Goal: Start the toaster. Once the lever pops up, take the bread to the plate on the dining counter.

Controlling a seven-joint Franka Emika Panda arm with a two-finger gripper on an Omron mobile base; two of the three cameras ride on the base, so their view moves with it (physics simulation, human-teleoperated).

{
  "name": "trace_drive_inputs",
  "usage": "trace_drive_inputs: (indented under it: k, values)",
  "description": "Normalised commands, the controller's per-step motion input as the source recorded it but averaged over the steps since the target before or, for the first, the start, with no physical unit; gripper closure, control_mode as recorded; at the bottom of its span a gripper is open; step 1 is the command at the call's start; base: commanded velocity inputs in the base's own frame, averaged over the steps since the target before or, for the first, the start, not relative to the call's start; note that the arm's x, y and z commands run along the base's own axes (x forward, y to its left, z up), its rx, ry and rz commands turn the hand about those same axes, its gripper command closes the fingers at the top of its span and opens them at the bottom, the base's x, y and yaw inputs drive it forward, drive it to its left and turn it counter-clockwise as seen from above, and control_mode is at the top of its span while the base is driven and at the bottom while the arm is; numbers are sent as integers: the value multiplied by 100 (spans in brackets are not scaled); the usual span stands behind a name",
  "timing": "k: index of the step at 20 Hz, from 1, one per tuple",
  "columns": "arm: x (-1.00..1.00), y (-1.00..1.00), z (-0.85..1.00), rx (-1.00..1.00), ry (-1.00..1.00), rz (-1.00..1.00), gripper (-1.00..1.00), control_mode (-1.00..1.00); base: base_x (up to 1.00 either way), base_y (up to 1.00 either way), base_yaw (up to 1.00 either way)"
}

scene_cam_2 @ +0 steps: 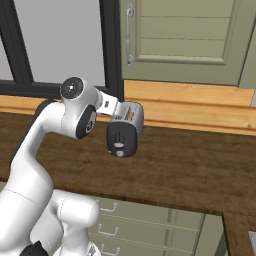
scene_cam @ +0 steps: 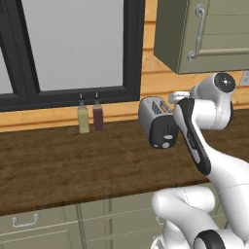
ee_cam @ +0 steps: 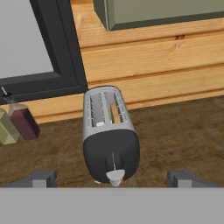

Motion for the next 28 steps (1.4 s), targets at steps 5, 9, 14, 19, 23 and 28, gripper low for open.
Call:
trace_drive_inputs:
  k: [5,9,14,19,23,28]
  values:
    - [0,0,0,0,0,0,-100,-100,0,0,0]
    - [0,0,0,0,0,0,-100,-100,0,0,0]
    - [0,0,0,0,0,0,-100,-100,0,0,0]
    - [0,0,0,0,0,0,-100,-100,0,0,0]
    - [0,0,0,0,0,0,-100,-100,0,0,0]
    - [0,0,0,0,0,0,-100,-100,0,0,0]
